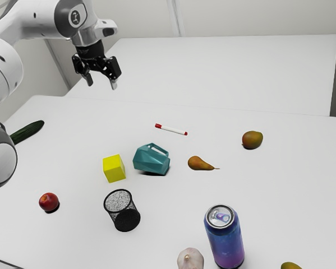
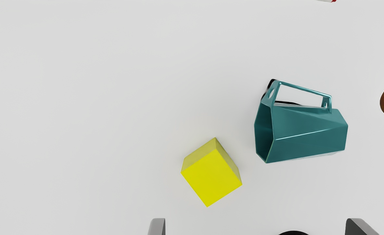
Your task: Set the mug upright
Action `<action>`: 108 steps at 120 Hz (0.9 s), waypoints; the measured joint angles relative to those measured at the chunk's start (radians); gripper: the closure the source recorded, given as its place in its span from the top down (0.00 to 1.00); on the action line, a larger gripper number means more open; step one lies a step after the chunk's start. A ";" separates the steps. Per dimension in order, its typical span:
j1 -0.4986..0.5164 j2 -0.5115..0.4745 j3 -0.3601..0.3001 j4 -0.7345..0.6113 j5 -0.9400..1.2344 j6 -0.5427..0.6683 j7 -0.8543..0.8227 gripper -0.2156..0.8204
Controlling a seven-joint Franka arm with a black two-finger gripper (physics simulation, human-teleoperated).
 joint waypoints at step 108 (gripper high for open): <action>0.001 0.006 -0.006 -0.514 -0.268 0.482 0.079 0.79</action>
